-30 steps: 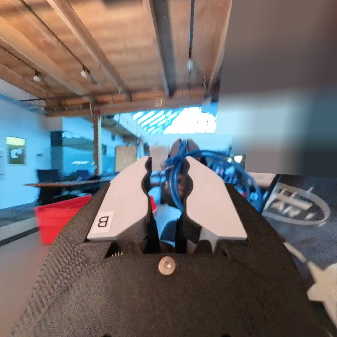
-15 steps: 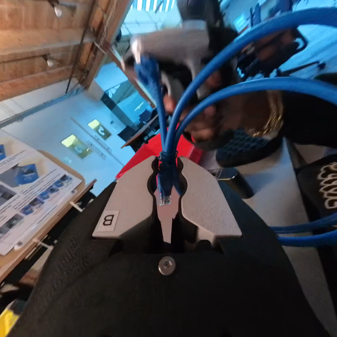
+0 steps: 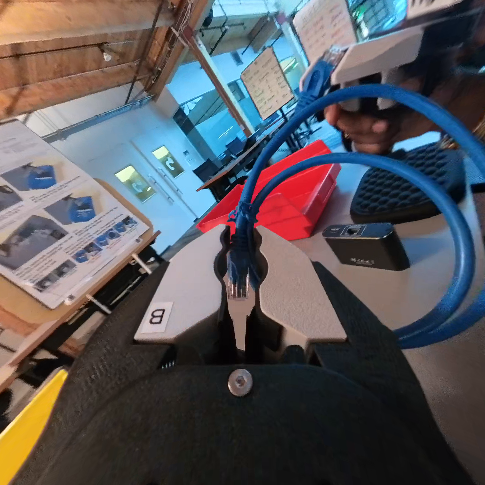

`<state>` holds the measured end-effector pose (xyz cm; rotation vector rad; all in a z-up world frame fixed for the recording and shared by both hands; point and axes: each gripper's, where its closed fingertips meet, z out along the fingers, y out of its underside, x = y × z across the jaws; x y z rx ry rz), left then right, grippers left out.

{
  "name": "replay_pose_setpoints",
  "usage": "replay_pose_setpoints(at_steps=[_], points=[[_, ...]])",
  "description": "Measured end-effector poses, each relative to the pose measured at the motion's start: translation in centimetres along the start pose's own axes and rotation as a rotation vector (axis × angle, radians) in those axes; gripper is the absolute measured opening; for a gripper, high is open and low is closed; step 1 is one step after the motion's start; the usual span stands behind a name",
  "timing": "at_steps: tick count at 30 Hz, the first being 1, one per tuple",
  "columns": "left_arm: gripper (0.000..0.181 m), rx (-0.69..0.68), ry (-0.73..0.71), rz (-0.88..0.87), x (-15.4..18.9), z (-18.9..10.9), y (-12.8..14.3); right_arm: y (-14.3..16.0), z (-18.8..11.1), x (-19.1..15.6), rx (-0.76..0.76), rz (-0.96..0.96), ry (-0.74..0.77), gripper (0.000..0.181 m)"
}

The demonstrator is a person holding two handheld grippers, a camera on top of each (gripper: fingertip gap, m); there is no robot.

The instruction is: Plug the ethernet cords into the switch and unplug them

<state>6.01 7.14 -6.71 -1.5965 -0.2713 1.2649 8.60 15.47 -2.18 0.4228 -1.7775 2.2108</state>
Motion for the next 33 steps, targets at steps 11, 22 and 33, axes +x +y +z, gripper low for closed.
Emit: replay_pose_setpoints(at_steps=[11, 22, 33], points=[[0.015, -0.125, -0.028, 0.226, 0.1, -0.5, 0.0, 1.4, 0.0, -0.5, -0.384, -0.475, 0.128, 0.022], [0.015, -0.091, 0.013, 0.211, 0.5, -0.8, -0.4, 2.2, 0.1, -0.7, -0.523, -0.644, 0.115, 0.02], [0.015, -0.099, 0.0, 0.215, 0.3, -0.7, -0.2, 3.1, -0.2, -1.3, -0.559, -0.656, 0.077, 0.018]])
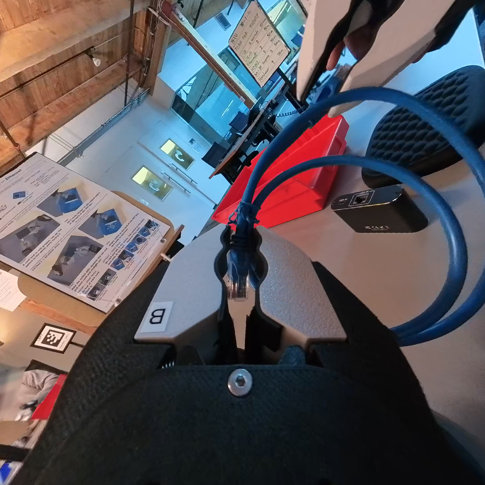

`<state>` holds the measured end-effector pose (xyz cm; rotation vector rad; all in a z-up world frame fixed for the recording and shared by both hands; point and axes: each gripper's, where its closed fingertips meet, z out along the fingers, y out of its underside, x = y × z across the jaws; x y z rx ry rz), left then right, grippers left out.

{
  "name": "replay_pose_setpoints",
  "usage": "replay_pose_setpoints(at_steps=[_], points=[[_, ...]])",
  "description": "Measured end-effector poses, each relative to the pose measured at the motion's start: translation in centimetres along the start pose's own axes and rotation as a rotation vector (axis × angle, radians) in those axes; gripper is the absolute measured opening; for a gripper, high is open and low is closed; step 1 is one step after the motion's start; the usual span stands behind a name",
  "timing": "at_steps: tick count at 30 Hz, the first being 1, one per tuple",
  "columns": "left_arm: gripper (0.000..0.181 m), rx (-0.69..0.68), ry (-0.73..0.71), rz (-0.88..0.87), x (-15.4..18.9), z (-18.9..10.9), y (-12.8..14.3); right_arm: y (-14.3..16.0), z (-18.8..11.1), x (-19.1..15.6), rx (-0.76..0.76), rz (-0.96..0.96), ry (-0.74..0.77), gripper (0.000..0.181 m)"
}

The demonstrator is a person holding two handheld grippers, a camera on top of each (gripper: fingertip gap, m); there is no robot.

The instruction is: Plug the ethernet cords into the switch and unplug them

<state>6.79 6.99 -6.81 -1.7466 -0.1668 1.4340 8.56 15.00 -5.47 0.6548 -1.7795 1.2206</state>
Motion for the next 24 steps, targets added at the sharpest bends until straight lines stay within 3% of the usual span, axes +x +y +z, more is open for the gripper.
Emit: replay_pose_setpoints(at_steps=[24], points=[[0.015, -0.034, -0.011, -0.055, -0.4, 0.2, 1.0, 0.9, 0.7, -1.2, -0.049, -0.128, 0.006, 0.026]])
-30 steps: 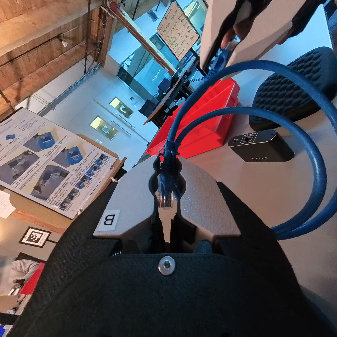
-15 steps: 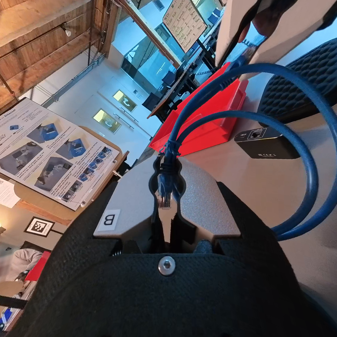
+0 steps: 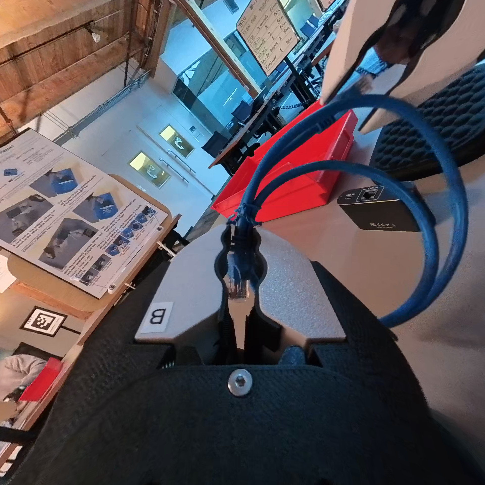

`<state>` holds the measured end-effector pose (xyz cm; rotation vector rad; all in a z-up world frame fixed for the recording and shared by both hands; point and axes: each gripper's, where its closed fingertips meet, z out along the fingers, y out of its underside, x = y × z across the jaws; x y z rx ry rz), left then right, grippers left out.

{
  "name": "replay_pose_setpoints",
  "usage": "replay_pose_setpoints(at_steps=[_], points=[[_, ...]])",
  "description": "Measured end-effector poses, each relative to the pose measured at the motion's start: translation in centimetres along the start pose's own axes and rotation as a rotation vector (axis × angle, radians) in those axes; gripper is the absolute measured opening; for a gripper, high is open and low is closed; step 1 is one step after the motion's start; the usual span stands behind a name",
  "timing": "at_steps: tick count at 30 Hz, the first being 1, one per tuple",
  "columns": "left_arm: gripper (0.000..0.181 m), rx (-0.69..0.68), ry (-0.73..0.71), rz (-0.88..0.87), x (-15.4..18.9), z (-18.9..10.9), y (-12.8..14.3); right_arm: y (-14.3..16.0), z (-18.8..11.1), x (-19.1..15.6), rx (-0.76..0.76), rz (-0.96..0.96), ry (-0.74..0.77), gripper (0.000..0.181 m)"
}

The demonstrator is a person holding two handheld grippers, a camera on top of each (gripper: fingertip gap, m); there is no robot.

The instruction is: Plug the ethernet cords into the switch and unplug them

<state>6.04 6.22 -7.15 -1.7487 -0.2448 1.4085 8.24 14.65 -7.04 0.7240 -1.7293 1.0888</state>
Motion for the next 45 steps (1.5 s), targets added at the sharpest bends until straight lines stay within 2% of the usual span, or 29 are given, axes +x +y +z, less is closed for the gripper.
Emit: replay_pose_setpoints(at_steps=[8, 14, 17, 20, 22, 26, 28, 29, 31, 32, 33, 35, 38, 42, 45], points=[[0.014, -0.004, 0.025, 0.012, 0.5, 0.2, 0.0, -0.6, -0.1, 0.7, 0.026, -0.093, 0.086, 0.012], [0.021, 0.019, 0.037, -0.052, 0.0, -0.2, 0.1, -0.5, 0.8, 2.2, -0.001, 0.024, 0.11, 0.012], [0.034, 0.102, -0.025, -0.151, -2.3, -1.7, -0.9, -0.1, 2.2, 3.4, -0.025, 0.076, 0.155, 0.012], [0.032, 0.338, -0.08, -0.335, -4.7, -4.1, -4.3, 0.2, 3.7, 4.9, -0.048, 0.103, 0.227, 0.011], [0.028, 0.497, 0.036, -0.467, -3.8, -4.9, -7.2, -0.3, 4.5, 6.1, -0.027, 0.143, 0.286, 0.011], [0.028, 0.729, 0.42, -0.659, 1.5, -4.9, -12.0, -2.0, 5.3, 9.1, 0.064, 0.246, 0.403, 0.011], [0.029, 0.825, 0.52, -0.721, 3.0, -5.0, -13.4, -2.9, 5.6, 10.0, 0.103, 0.245, 0.441, 0.012], [0.03, 0.82, 0.523, -0.733, 3.3, -4.6, -13.4, -3.4, 5.7, 10.2, 0.142, 0.264, 0.434, 0.012], [0.031, 0.741, 0.414, -0.718, 2.8, -2.9, -11.9, -4.8, 5.8, 9.9, 0.257, 0.354, 0.356, 0.011], [0.024, 0.744, 0.364, -0.704, 2.2, -2.7, -11.3, -5.1, 5.8, 9.8, 0.296, 0.411, 0.313, 0.011], [0.031, 0.757, 0.309, -0.749, 1.1, -2.7, -10.9, -5.5, 5.6, 9.6, 0.341, 0.469, 0.268, 0.011], [0.03, 0.708, 0.258, -0.832, -0.3, -2.1, -9.5, -6.4, 4.6, 9.6, 0.453, 0.565, 0.203, 0.012], [0.034, 0.665, 0.188, -0.841, -1.1, -1.5, -8.1, -7.4, 3.6, 8.9, 0.54, 0.71, 0.028, 0.012], [0.036, 0.805, 0.132, -0.833, -2.2, -2.9, -8.5, -8.2, 2.9, 5.9, 0.583, 0.884, -0.289, 0.012], [0.034, 0.844, 0.231, -0.795, -1.3, -3.6, -8.9, -8.0, 2.6, 4.4, 0.574, 0.998, -0.461, 0.012]])
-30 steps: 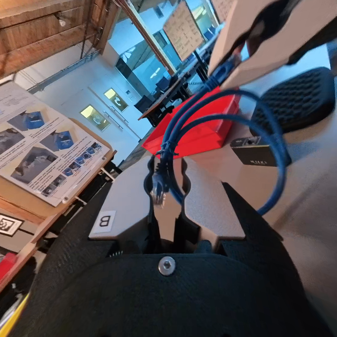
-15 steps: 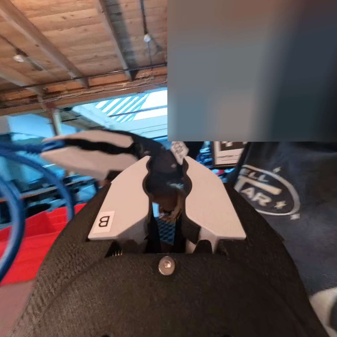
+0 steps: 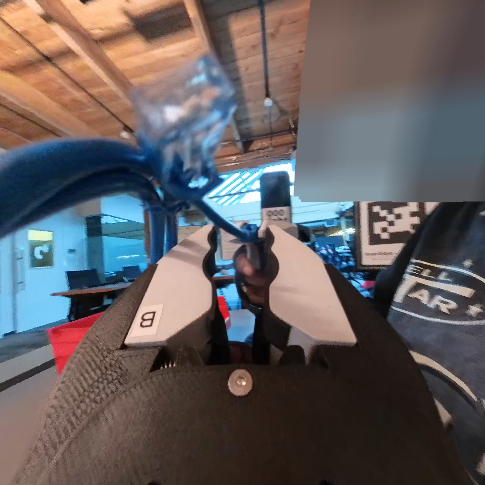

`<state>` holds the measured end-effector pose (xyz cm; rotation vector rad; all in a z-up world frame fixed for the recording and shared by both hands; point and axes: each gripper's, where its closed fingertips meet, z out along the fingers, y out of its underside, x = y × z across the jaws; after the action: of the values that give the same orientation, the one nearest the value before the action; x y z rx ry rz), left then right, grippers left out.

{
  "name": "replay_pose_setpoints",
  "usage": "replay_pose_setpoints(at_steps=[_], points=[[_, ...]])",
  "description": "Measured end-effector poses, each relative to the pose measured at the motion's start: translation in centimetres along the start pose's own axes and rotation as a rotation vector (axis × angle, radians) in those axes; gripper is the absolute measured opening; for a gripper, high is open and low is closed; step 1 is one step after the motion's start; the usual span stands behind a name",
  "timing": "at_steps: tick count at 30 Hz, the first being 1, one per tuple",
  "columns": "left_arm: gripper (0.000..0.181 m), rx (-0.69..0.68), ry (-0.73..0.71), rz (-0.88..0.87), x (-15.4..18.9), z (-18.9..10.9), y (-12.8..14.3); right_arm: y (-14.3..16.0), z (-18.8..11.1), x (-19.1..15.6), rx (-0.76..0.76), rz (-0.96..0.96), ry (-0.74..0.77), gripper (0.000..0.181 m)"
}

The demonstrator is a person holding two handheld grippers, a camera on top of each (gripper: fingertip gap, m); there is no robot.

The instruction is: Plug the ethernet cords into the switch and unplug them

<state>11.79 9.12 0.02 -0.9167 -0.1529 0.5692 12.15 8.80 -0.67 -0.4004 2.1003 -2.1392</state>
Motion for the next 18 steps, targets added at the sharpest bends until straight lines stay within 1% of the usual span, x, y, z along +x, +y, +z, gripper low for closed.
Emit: replay_pose_setpoints(at_steps=[2, 5, 9, 14, 18], points=[[0.032, -0.03, 0.049, -0.013, 0.5, -0.2, 0.4, 0.4, -0.3, -0.2, 0.0, 0.061, -0.046, 0.012], [0.022, -0.094, 0.079, 0.005, 0.8, -0.4, 1.3, 0.9, -0.6, -0.4, -0.01, 0.129, -0.101, 0.012], [0.017, -0.187, 0.105, -0.033, 0.8, -0.6, 2.4, 1.7, -0.9, -0.3, -0.032, 0.124, -0.1, 0.012], [0.015, -0.22, 0.142, -0.125, 1.3, -0.6, 3.2, 2.1, -1.1, -0.4, -0.036, 0.129, -0.109, 0.011], [0.011, -0.232, 0.153, -0.125, 1.4, -0.6, 3.5, 2.4, -1.2, -0.5, -0.03, 0.139, -0.115, 0.012]])
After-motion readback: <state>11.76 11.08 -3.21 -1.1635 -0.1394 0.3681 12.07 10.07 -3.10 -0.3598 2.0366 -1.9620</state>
